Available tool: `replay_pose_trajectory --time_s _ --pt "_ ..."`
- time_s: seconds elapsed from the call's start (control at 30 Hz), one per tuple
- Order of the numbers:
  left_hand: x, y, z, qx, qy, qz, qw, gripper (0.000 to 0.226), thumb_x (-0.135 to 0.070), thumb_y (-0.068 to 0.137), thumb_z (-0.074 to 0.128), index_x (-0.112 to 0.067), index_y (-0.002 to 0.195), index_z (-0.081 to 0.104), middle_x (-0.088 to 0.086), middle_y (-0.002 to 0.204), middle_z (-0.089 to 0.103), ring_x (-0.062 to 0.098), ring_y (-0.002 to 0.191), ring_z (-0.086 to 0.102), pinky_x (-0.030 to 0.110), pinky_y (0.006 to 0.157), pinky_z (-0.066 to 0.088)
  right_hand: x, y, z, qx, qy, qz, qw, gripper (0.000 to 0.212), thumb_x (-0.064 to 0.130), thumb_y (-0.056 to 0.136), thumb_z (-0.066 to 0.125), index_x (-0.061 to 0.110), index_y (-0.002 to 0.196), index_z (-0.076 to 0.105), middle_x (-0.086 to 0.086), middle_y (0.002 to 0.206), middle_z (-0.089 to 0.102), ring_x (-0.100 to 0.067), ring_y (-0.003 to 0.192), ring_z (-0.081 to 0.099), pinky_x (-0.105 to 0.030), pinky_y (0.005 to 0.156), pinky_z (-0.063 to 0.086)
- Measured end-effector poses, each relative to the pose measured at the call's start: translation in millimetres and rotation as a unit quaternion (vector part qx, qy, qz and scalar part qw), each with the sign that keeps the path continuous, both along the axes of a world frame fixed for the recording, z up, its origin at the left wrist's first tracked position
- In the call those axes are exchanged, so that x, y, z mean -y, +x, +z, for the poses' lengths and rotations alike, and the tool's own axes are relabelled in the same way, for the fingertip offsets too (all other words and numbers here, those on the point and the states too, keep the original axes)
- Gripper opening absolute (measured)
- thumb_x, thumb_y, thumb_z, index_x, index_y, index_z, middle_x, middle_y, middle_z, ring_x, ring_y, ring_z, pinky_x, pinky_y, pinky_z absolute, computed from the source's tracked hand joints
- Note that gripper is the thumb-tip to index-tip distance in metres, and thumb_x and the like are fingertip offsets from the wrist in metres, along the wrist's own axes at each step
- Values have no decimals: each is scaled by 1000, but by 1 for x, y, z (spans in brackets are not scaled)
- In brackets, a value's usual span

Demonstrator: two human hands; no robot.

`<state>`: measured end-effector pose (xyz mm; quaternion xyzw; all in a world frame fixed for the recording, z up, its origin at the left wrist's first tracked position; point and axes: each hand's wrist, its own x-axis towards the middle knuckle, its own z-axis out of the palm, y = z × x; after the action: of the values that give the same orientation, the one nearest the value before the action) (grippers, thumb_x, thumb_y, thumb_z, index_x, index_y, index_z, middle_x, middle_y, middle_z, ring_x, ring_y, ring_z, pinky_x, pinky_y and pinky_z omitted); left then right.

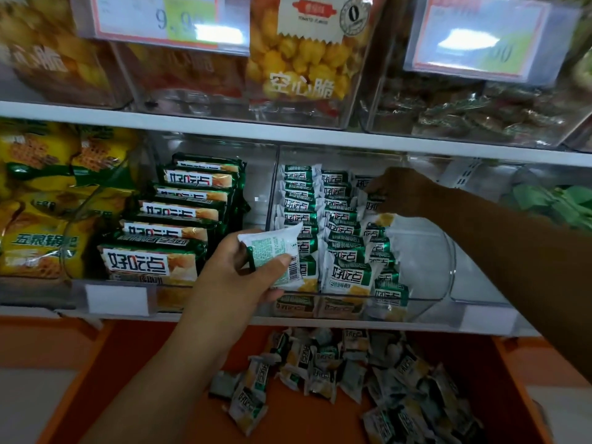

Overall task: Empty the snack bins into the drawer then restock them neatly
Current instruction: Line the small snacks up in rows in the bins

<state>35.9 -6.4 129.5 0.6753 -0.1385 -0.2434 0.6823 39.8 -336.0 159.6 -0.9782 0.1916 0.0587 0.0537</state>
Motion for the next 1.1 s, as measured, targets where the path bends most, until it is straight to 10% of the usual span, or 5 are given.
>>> replay_pose_trajectory --time_s 0.23,0.4,0.57,0.9,1.1 --pt "0 1 3 -36 -6 -10 999 73 -44 64 72 -27 133 54 -1 136 56 8 90 71 33 83 58 7 0 -17 19 -63 20 998 38 21 86 68 17 123 58 -9 124 62 -28 114 56 -37 95 48" --pt "-3 2 3 -65 -18 -21 997 43 -23 86 67 -21 128 58 1 129 61 18 106 67 32 81 59 -7 -13 -15 31 -105 34 993 38 27 93 61 23 130 58 -12 128 51 -31 123 45 -41 101 43" --pt "-9 -3 3 -33 34 -46 998 87 -44 66 74 -23 144 44 -3 146 48 15 121 58 30 84 58 -79 -75 -13 315 60 62 945 34 18 91 64 18 125 62 -9 120 58 -23 108 56 -31 93 45" --pt "-1 -49 18 8 69 -83 994 40 -42 87 69 -32 125 61 -9 109 71 10 101 68 40 93 55 -194 -150 -51 296 170 146 929 75 30 90 65 35 150 20 20 158 9 8 143 11 -5 112 15" --pt "-8 -51 24 73 97 -144 982 38 -35 87 69 -38 124 61 -16 111 69 8 107 66 34 96 52 -192 -166 -25 327 413 36 849 47 31 88 63 44 131 50 10 124 50 5 113 51 -11 91 43"
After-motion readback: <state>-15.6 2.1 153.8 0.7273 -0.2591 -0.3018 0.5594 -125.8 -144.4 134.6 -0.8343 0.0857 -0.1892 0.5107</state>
